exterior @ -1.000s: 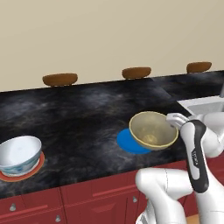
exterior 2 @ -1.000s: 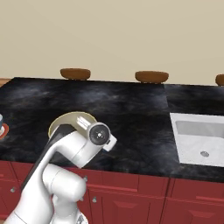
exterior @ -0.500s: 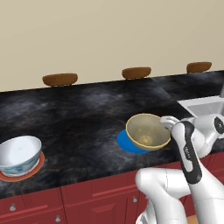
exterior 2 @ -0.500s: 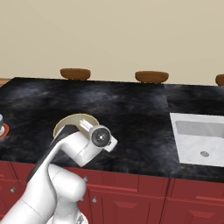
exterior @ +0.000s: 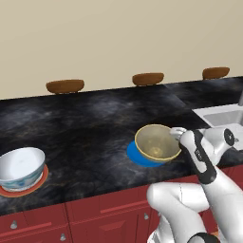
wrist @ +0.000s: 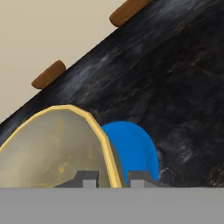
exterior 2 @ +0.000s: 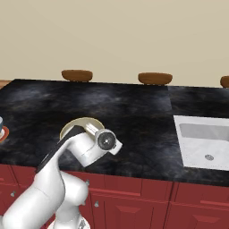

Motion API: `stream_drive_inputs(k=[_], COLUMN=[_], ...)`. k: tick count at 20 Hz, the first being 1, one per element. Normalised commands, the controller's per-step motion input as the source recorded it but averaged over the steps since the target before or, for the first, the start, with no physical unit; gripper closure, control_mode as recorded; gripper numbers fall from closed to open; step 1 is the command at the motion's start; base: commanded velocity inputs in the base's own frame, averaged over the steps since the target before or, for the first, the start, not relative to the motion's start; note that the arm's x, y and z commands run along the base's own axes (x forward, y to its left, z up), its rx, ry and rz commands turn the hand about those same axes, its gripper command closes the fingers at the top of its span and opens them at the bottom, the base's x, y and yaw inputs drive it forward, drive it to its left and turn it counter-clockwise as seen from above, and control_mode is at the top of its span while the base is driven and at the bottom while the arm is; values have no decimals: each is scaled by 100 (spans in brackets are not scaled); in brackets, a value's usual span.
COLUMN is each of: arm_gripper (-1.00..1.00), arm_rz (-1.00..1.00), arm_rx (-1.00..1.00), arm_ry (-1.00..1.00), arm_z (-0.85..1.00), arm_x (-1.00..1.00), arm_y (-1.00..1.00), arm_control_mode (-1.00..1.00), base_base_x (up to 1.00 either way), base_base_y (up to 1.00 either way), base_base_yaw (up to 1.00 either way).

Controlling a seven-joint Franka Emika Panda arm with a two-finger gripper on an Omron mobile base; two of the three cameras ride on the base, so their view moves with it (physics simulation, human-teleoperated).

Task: Move the bowls from the cabinet to the plates on the dining table.

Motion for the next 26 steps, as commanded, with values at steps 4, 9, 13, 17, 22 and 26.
stream_drive_inputs(k=[4,9,13,17,22,26], arm_gripper=[100,100,100,100,100,100], arm_rz=[1,0,0,0,0,0], arm_rx=[0,-1,0,0,-2,-2], arm_ry=[1,0,1,1,1,0], arm_z=[-17,-8,-2,-8,-17,-20], arm_x=[27,11,11,24,19,21], arm_y=[-3,1,1,4,4,0], arm_control_mode=[-100,-100,-100,-100,-100,-100], base_base_x=[0,0,0,0,0,0], base_base_y=[0,0,0,0,0,0], base_base_yaw=[0,0,0,0,0,0])
